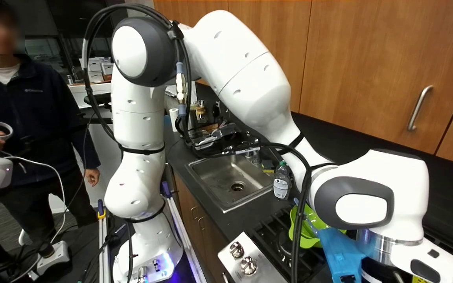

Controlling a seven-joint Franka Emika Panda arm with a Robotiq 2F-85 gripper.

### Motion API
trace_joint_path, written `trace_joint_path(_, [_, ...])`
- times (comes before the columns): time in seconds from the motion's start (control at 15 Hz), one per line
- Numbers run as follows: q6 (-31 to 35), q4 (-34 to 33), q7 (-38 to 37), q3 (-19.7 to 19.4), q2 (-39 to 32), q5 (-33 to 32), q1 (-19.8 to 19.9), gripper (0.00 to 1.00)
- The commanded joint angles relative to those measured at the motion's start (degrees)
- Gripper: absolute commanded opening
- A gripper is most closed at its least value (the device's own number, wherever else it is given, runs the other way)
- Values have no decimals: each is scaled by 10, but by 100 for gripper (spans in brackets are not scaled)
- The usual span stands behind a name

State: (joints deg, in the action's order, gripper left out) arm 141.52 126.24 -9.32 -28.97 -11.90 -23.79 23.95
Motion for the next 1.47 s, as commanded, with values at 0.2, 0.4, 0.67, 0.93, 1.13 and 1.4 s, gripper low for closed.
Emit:
trace_joint_path(0.2, [84,23,-8,-1,16,-67,-29,100])
trace_joint_path(0.4, [156,25,-3,-7,14,-107,-34,100])
trace_joint_path(0.67, [253,21,5,-16,9,-165,-35,100])
trace_joint_path(0.93, [315,19,20,-7,8,-206,-31,100])
trace_joint_path(1.13, [347,31,72,18,11,-192,-19,100])
trace_joint_path(1.4, [383,55,173,55,12,-138,-5,100])
